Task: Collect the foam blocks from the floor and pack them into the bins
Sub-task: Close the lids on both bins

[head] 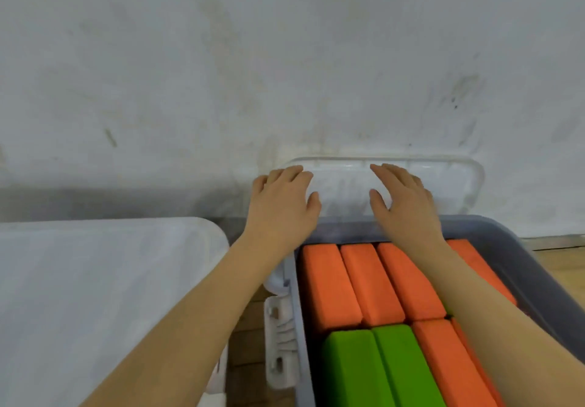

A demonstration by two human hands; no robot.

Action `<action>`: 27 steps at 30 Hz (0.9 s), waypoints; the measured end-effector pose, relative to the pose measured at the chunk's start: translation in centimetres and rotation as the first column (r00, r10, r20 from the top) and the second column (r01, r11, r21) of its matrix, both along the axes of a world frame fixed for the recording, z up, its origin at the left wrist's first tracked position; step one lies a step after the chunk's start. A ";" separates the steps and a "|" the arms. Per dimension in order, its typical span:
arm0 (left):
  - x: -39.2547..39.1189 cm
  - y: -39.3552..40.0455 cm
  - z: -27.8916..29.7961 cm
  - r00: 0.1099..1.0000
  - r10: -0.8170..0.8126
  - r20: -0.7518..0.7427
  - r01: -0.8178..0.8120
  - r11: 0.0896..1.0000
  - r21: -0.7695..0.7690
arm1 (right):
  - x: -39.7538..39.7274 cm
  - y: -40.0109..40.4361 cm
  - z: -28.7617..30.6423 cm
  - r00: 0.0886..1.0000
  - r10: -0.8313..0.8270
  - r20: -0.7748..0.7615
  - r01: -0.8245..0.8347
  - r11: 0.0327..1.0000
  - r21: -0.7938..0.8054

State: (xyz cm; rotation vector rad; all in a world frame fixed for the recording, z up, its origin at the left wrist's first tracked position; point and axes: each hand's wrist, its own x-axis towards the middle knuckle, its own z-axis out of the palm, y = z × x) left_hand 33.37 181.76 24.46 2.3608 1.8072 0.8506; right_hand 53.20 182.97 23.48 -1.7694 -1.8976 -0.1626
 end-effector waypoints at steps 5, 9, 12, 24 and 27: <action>9.1 4.9 -3.3 0.994 0.108 0.010 -0.108 0.994 -0.024 | 7.8 6.1 -2.4 0.990 0.007 0.138 0.004 0.997 -0.082; 12.6 7.3 -5.7 0.984 0.170 -0.047 -0.171 0.985 -0.018 | 11.1 9.9 -4.8 0.977 0.096 0.189 -0.073 0.989 -0.127; 13.5 8.5 -6.4 0.969 0.231 -0.087 -0.233 0.973 -0.012 | 12.4 11.1 -6.2 0.963 0.143 0.227 -0.146 0.989 0.001; 12.3 7.6 -5.1 0.968 0.235 -0.086 -0.187 0.906 0.380 | 11.0 8.5 -4.9 0.981 0.188 -0.050 -0.157 0.915 0.371; 12.5 6.6 -4.3 0.975 0.217 -0.041 -0.178 0.884 0.432 | 11.0 7.4 -4.5 0.987 0.155 -0.034 -0.128 0.905 0.406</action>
